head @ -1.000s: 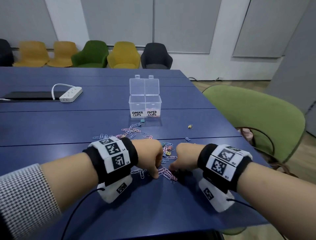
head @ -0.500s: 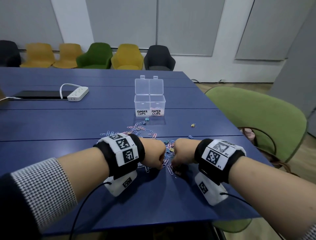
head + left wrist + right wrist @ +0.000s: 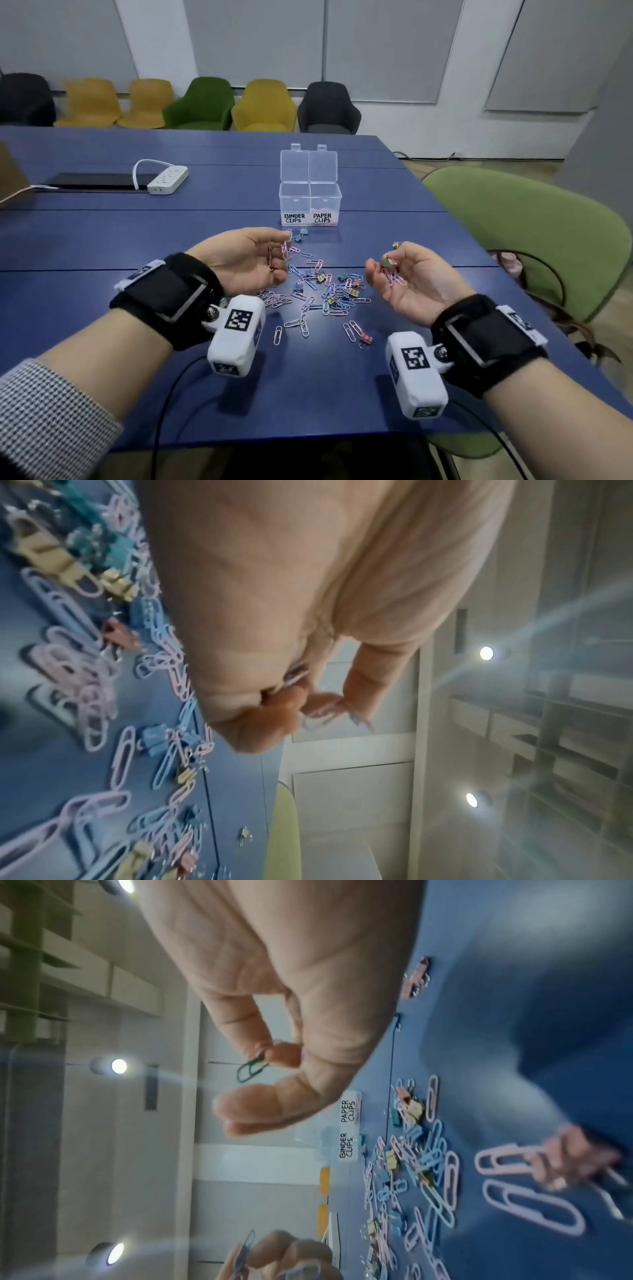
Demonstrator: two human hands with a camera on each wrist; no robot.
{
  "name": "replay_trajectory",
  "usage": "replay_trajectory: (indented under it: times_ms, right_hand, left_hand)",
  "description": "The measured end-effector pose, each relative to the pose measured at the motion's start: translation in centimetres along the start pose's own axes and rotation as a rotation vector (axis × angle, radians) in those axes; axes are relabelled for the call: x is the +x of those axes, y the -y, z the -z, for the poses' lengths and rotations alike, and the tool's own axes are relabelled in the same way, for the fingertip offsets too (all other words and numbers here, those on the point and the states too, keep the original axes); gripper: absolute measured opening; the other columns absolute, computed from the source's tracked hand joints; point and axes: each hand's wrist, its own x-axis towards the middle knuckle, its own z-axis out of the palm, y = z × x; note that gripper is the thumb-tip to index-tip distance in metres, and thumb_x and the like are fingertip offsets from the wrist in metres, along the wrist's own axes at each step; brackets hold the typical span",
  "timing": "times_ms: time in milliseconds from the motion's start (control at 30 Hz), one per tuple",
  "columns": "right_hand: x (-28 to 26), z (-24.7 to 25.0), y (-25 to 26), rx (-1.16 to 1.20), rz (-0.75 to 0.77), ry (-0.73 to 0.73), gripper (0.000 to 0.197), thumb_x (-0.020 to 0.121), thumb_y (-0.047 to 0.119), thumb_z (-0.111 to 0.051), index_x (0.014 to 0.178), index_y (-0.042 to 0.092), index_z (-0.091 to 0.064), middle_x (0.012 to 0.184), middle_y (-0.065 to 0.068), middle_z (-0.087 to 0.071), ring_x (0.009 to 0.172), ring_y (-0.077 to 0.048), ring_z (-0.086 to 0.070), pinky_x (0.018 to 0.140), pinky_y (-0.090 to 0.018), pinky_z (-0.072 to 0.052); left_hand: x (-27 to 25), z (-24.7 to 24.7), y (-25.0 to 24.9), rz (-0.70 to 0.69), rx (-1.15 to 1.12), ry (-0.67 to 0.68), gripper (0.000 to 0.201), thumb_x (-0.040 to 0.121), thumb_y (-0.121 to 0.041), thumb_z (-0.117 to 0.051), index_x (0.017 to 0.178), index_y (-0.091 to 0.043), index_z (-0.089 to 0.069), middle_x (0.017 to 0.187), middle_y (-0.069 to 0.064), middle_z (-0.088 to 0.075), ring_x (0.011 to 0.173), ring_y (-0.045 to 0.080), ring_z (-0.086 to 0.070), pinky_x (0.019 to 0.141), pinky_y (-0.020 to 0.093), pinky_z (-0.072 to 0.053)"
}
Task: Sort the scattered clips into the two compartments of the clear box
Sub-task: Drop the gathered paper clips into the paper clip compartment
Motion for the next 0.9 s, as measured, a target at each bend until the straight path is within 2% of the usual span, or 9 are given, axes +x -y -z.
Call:
replay_trajectory:
  times_ms: [100, 167, 233, 267, 467, 633, 733, 800, 900]
  right_hand:
    - [0.7, -0.3, -0.6, 0.028, 0.041, -0.082, 0.018, 0.084, 0.006, -0.042, 0.066, 0.007, -0.043, 0.056, -0.006, -0.054, 0.042, -0.013, -0.057, 0.038, -0.015, -0.047]
    - [1.1, -0.5, -0.5, -0.048, 0.031, -0.099, 0.017, 0.082, 0.008, -0.041, 0.066, 0.012, -0.037, 0.057, -0.002, -0.046, 0.035, -0.009, -0.043, 0.033, -0.012, -0.031]
    - [1.4, -0.5, -0.2, -0.165, 0.024, -0.113, 0.021, 0.083, 0.01, -0.041, 0.065, 0.017, -0.032, 0.052, 0.002, -0.037, 0.031, -0.007, -0.029, 0.036, -0.013, -0.015]
    - [1.5, -0.6, 0.0, -0.228, 0.019, -0.117, 0.022, 0.083, 0.011, -0.041, 0.065, 0.018, -0.03, 0.05, 0.003, -0.035, 0.031, -0.007, -0.026, 0.037, -0.014, -0.011]
    - [1.8, -1.1, 0.9, -0.513, 0.009, -0.095, 0.021, 0.089, 0.005, -0.037, 0.072, 0.017, -0.041, 0.049, 0.002, -0.037, 0.033, -0.007, -0.025, 0.035, -0.012, -0.015]
    - [1.9, -2.2, 0.6, -1.124, -0.04, -0.06, 0.029, 0.087, 0.0, -0.029, 0.076, 0.01, -0.054, 0.056, 0.0, -0.029, 0.039, -0.009, -0.02, 0.037, -0.012, -0.015]
    - [1.9, -3.0, 0.3, -1.65, -0.012, 0.005, 0.02, 0.089, 0.009, -0.045, 0.078, 0.012, -0.061, 0.059, -0.004, -0.043, 0.047, -0.017, -0.036, 0.04, -0.019, -0.027]
    - [2.1, -3.5, -0.2, -1.955, 0.052, 0.041, 0.015, 0.088, 0.014, -0.052, 0.077, 0.011, -0.062, 0.067, -0.007, -0.053, 0.058, -0.021, -0.044, 0.048, -0.024, -0.034]
    - [2.8, -4.0, -1.0, -2.216, 0.078, 0.058, 0.025, 0.086, 0.024, -0.06, 0.082, -0.001, -0.061, 0.079, -0.018, -0.06, 0.068, -0.026, -0.048, 0.055, -0.027, -0.036]
  left_hand:
    - [0.1, 0.1, 0.8, -0.03, -0.201, -0.002, 0.012, 0.073, -0.014, -0.049, 0.064, -0.008, -0.047, 0.069, 0.004, -0.043, 0.063, 0.017, -0.042, 0.058, 0.024, -0.038]
    - [0.2, 0.1, 1.4, -0.065, -0.334, -0.007, 0.004, 0.068, -0.012, -0.045, 0.064, -0.009, -0.043, 0.07, 0.008, -0.046, 0.064, 0.019, -0.045, 0.057, 0.025, -0.043]
    - [0.4, 0.1, 1.9, -0.086, -0.407, -0.002, 0.003, 0.064, -0.009, -0.041, 0.066, -0.008, -0.042, 0.07, 0.009, -0.048, 0.062, 0.018, -0.045, 0.05, 0.023, -0.046]
    - [0.5, 0.2, 2.1, -0.091, -0.424, -0.008, 0.005, 0.063, -0.008, -0.039, 0.066, -0.008, -0.042, 0.069, 0.009, -0.048, 0.061, 0.017, -0.045, 0.047, 0.021, -0.045]
    - [0.4, 0.8, 1.1, -0.084, -0.274, -0.14, 0.006, 0.062, -0.009, -0.039, 0.064, -0.012, -0.036, 0.061, 0.001, -0.043, 0.05, 0.012, -0.035, 0.037, 0.014, -0.025]
    - [0.8, 2.3, 0.1, -0.006, 0.048, -0.198, 0.033, 0.094, -0.024, -0.05, 0.067, -0.02, -0.033, 0.052, -0.007, -0.027, 0.035, 0.005, -0.024, 0.033, 0.014, -0.012]
    - [0.8, 2.3, 0.1, 0.016, 0.341, -0.184, 0.039, 0.095, -0.03, -0.054, 0.064, -0.021, -0.031, 0.047, -0.007, -0.022, 0.033, 0.004, -0.018, 0.032, 0.015, -0.012]
    - [0.6, 2.0, 0.2, -0.004, 0.809, -0.188, 0.037, 0.09, -0.036, -0.061, 0.066, -0.019, -0.039, 0.051, -0.004, -0.03, 0.037, 0.009, -0.023, 0.036, 0.016, -0.018]
    - [0.7, 1.2, 0.1, -0.1, 1.547, -0.251, 0.033, 0.081, -0.044, -0.069, 0.078, -0.013, -0.061, 0.066, 0.001, -0.059, 0.049, 0.012, -0.045, 0.047, 0.02, -0.037]
